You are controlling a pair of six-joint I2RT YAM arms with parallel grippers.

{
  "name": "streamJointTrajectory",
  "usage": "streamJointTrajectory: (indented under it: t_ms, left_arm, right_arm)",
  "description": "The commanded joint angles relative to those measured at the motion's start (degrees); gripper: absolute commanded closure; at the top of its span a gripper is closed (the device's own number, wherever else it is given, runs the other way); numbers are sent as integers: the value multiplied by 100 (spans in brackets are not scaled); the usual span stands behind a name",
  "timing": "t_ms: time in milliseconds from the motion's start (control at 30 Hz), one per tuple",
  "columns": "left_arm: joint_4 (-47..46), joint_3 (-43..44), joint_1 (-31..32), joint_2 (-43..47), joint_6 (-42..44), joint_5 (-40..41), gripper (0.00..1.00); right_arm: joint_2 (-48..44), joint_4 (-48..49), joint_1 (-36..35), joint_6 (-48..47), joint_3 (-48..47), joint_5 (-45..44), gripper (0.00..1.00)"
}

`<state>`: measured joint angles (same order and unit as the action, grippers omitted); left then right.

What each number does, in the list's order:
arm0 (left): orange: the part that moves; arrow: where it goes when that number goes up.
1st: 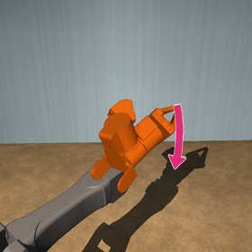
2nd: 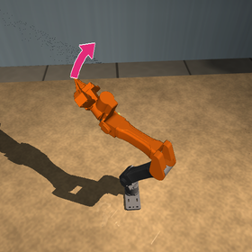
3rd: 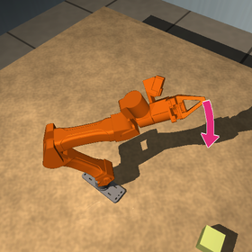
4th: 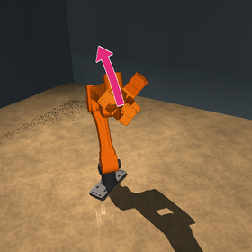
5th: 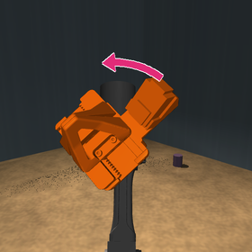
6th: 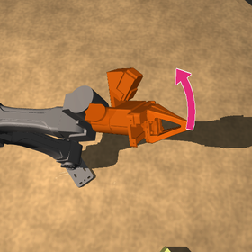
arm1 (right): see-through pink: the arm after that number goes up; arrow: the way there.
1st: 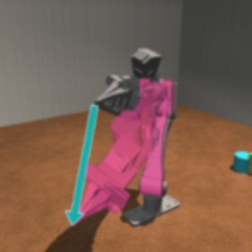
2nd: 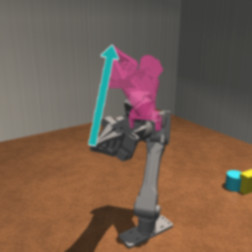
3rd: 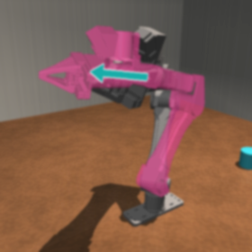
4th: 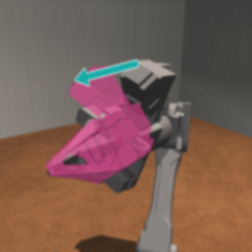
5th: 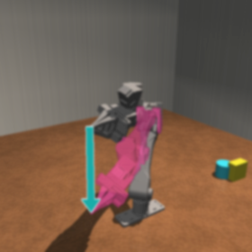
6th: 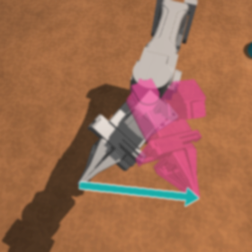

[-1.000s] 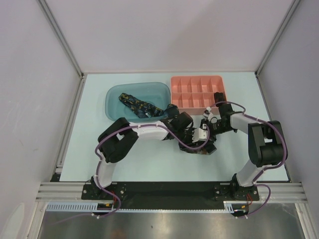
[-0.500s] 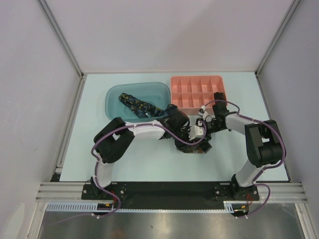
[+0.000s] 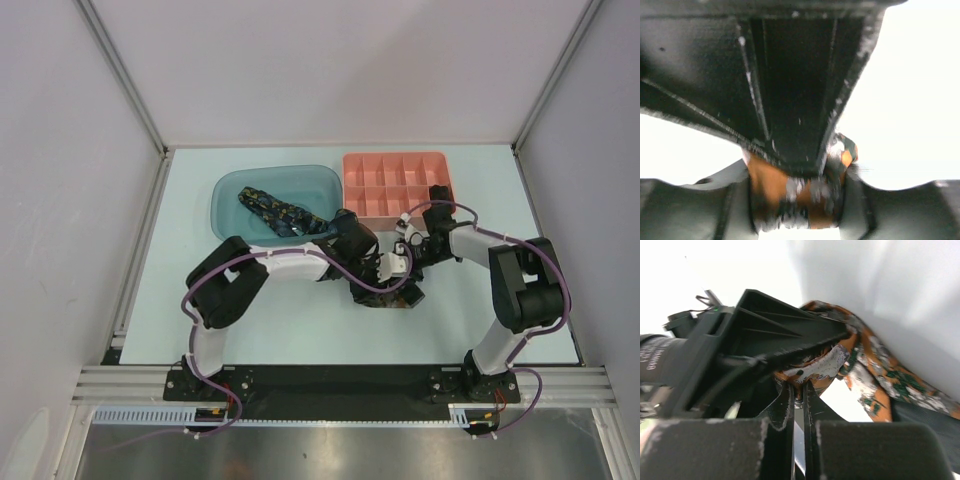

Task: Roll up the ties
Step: Roll the tie at the center of the board.

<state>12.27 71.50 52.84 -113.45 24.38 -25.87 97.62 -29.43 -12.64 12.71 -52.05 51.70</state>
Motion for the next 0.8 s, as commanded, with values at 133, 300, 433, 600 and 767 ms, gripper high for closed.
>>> streamJointTrajectory:
  t_ms: [133, 300, 433, 600, 767]
  left_arm:
    - [285, -356, -169, 621, -171, -199, 26]
    - [-146, -383, -169, 763, -162, -304, 10]
    - [-207, -216, -160, 693, -135, -419, 0]
    - [-348, 82, -99, 508, -171, -481, 1]
    - [-427, 425, 51, 210, -179, -428, 1]
  right_arm:
    - [134, -678, 192, -524, -42, -2075, 100]
    - [38, -827, 201, -506, -121, -2471, 100]
    - [73, -950, 245, -506, -209, -2770, 100]
    - [257, -1196, 184, -506, -437, -3121, 100]
    - [459, -1328, 52, -568, -622, -3280, 100]
